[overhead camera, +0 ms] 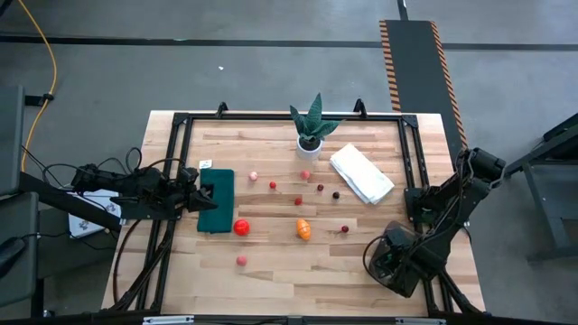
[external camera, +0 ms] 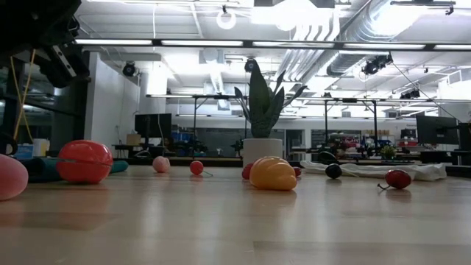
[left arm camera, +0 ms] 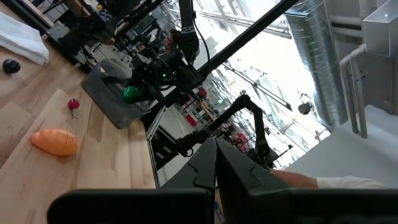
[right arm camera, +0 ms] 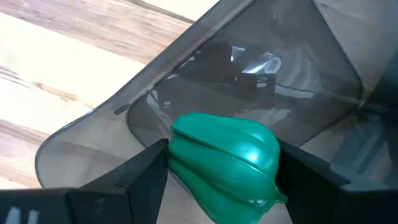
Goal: Pick and placing Produce into tupperware
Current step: Put the green bell pepper into the black bin
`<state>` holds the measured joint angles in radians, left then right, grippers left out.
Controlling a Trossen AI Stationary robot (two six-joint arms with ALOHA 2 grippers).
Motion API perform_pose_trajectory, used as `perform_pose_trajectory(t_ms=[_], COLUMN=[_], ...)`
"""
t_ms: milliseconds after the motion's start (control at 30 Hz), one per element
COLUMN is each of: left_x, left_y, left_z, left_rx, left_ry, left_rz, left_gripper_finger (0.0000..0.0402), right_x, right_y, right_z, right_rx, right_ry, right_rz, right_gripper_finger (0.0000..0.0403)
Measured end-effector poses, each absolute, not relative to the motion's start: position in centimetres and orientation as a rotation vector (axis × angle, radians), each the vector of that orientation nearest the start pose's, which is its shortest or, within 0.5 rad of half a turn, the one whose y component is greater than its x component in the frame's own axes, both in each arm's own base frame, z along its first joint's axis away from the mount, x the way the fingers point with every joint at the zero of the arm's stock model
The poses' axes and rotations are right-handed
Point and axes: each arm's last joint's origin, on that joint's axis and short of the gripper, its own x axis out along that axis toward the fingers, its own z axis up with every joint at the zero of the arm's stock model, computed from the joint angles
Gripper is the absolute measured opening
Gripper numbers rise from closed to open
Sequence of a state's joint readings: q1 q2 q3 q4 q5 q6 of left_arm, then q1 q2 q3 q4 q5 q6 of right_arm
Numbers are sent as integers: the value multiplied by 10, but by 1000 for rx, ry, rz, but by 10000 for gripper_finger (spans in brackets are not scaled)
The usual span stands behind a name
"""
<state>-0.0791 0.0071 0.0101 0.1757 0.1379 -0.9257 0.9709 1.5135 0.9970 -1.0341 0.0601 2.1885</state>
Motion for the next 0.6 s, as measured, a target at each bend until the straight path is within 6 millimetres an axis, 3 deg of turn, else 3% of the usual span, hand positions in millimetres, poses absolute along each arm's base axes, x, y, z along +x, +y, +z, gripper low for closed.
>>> perform_pose_trajectory(t_ms=[400, 600], left_x=[95, 95], left_y=[-12, -12], left_z=[183, 182], left_rx=[-913, -914], left_ry=[-65, -51], left_rz=[-283, -276], left_gripper_finger=[1, 1], right_x=[142, 140], right_y=[204, 202], right_z=[202, 192], right_rx=[947, 953], right_ry=[1293, 1297], right_rz=[-931, -943], right_gripper_finger=[252, 252])
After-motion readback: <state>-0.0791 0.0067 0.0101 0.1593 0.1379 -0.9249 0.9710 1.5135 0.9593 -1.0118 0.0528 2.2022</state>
